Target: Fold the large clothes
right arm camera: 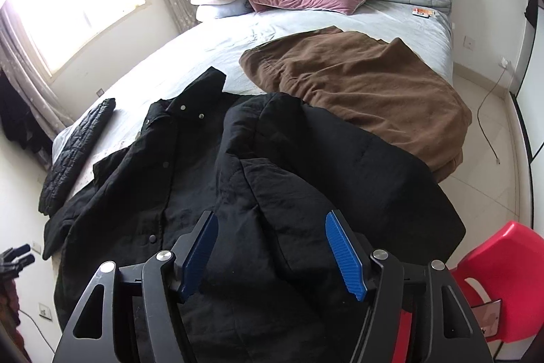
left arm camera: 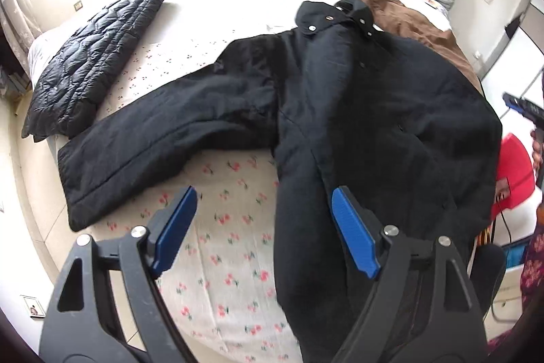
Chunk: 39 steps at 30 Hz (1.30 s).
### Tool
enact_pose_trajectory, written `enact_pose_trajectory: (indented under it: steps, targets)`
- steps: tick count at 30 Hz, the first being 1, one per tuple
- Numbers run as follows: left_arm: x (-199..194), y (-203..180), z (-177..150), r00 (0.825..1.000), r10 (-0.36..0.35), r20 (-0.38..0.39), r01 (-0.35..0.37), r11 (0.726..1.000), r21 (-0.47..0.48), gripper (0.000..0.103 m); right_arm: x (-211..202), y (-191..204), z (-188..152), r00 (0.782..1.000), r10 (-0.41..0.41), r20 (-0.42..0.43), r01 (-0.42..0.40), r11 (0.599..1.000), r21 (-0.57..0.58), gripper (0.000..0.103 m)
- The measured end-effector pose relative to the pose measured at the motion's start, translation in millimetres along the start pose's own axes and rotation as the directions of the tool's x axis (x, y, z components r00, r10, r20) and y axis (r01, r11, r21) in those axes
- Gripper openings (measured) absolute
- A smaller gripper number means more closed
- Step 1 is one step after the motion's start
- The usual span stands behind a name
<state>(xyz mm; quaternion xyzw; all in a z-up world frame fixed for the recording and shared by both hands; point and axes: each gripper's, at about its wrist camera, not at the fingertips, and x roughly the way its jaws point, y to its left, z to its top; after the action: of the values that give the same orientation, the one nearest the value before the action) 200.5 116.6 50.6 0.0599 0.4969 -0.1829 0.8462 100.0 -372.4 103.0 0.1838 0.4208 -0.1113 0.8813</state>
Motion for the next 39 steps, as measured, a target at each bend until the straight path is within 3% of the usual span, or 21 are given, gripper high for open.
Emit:
enact_pose_trajectory:
  steps: [3, 8, 14, 15, 16, 17, 18, 19, 22, 23, 25, 27, 28, 30, 32, 34, 36, 39]
  targets:
    - [51.3, 13.4, 47.4, 1.0, 0.012, 0.001, -0.012, 0.998, -0.065, 0.082, 17.4, 9.9, 7.6, 1.0, 0.024, -0.02, -0.025, 0.999, -0.024, 0.068]
    - [130.3, 25.2, 122.4, 0.999, 0.032, 0.008, -0.032, 0.997, -0.068, 0.082, 45.2, 20.9, 29.5, 0.998, 0.038, -0.056, -0.042, 0.996, -0.08, 0.068]
    - [216.6, 39.2, 152.9, 0.993, -0.071, -0.097, 0.051, 0.978, -0.2, 0.082, 78.6, 12.5, 73.2, 0.999, -0.006, -0.051, -0.002, 0.989, -0.146, 0.069]
    - [225.5, 38.8, 152.3, 0.99, -0.101, -0.103, 0.076, 0.971, -0.226, 0.076, 86.4, 7.6, 81.4, 0.999, -0.014, -0.048, 0.007, 0.99, -0.141, 0.069]
    - [232.6, 37.9, 150.5, 0.986, -0.129, -0.108, 0.098, 0.963, -0.251, 0.06, 95.0, 1.6, 90.2, 0.999, -0.022, -0.049, 0.015, 0.991, -0.132, 0.069]
    - [236.8, 35.9, 147.3, 0.986, -0.119, -0.112, 0.086, 0.96, -0.267, 0.049, 105.0, -5.6, 99.3, 0.998, -0.033, -0.05, 0.026, 0.992, -0.125, 0.069]
    - [238.2, 32.9, 144.2, 0.99, -0.089, -0.114, 0.055, 0.962, -0.267, 0.029, 114.6, -12.8, 107.6, 0.998, -0.05, -0.046, 0.044, 0.992, -0.12, 0.069]
    - [234.3, 30.9, 142.4, 0.995, -0.049, -0.092, 0.023, 0.964, -0.266, 0.015, 123.1, -19.8, 114.0, 0.997, -0.071, -0.039, 0.066, 0.991, -0.114, 0.069]
    - [199.7, 30.3, 150.2, 0.997, 0.072, 0.013, -0.065, 0.959, -0.276, 0.008, 150.8, -45.2, 127.3, 0.989, -0.137, -0.053, 0.133, 0.988, -0.076, 0.069]
    - [182.7, 34.8, 158.5, 0.987, 0.144, 0.078, -0.118, 0.956, -0.27, 0.008, 157.9, -53.6, 128.8, 0.986, -0.149, -0.069, 0.145, 0.988, -0.06, 0.069]
    - [155.8, 43.6, 175.0, 0.946, 0.275, 0.173, -0.22, 0.935, -0.278, 0.008, 166.1, -67.6, 127.8, 0.983, -0.164, -0.088, 0.162, 0.986, -0.031, 0.069]
    - [156.5, 54.2, 187.4, 0.905, 0.396, 0.157, -0.344, 0.897, -0.278, 0.008, 168.0, -77.5, 122.8, 0.984, -0.154, -0.09, 0.154, 0.988, -0.015, 0.069]
    - [163.7, 61.0, 191.4, 0.904, 0.41, 0.122, -0.365, 0.889, -0.277, 0.01, 168.5, -80.3, 120.5, 0.984, -0.15, -0.091, 0.149, 0.989, -0.013, 0.069]
    - [172.5, 69.1, 191.8, 0.93, 0.363, 0.061, -0.332, 0.899, -0.286, 0.02, 168.8, -87.2, 115.2, 0.984, -0.146, -0.101, 0.145, 0.989, -0.015, 0.069]
    - [162.8, 61.3, 184.9, 0.922, 0.375, 0.099, -0.336, 0.9, -0.279, 0.03, 165.8, -93.2, 112.3, 0.982, -0.156, -0.111, 0.154, 0.988, -0.027, 0.069]
    - [148.7, 45.0, 178.0, 0.925, 0.35, 0.15, -0.312, 0.922, -0.23, 0.067, 158.5, -99.3, 111.1, 0.979, -0.176, -0.107, 0.172, 0.984, -0.049, 0.069]
    - [137.9, 27.4, 170.6, 0.926, 0.331, 0.18, -0.297, 0.935, -0.193, 0.075, 151.6, -106.3, 111.2, 0.976, -0.194, -0.098, 0.187, 0.979, -0.075, 0.069]
    - [129.1, 6.2, 161.9, 0.947, 0.266, 0.179, -0.244, 0.96, -0.137, 0.078, 154.6, -112.5, 107.6, 0.971, -0.193, -0.143, 0.176, 0.977, -0.121, 0.069]
